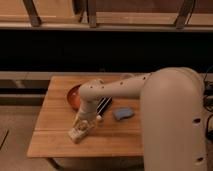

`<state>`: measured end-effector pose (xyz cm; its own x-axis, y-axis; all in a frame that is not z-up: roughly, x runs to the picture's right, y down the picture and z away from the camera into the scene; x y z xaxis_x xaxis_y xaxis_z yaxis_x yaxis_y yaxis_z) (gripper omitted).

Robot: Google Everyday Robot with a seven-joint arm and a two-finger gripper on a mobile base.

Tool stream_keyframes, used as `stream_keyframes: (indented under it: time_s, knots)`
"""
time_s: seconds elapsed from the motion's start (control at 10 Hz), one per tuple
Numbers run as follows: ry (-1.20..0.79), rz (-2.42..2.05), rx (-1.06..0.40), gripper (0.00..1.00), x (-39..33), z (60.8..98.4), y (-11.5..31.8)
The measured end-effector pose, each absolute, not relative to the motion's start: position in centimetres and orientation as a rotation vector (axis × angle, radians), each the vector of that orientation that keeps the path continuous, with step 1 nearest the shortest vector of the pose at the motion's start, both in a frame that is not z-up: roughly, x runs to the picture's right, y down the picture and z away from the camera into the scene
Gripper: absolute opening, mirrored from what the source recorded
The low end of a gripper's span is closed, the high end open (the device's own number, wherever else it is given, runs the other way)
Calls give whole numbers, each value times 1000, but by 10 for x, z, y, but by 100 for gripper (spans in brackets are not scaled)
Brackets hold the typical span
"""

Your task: Place the bottle in the ceramic bowl

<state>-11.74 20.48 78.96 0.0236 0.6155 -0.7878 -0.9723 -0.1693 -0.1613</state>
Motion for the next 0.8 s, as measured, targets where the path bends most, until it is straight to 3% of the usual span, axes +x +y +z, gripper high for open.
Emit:
stream_keyframes:
  time_s: [0.4,0.5,0.8]
  knots:
    - [556,1470,-924,65,-128,814,220]
    - [580,1451,-936,61,-128,817,228]
    - [601,1410,-954,32,-125,820,235]
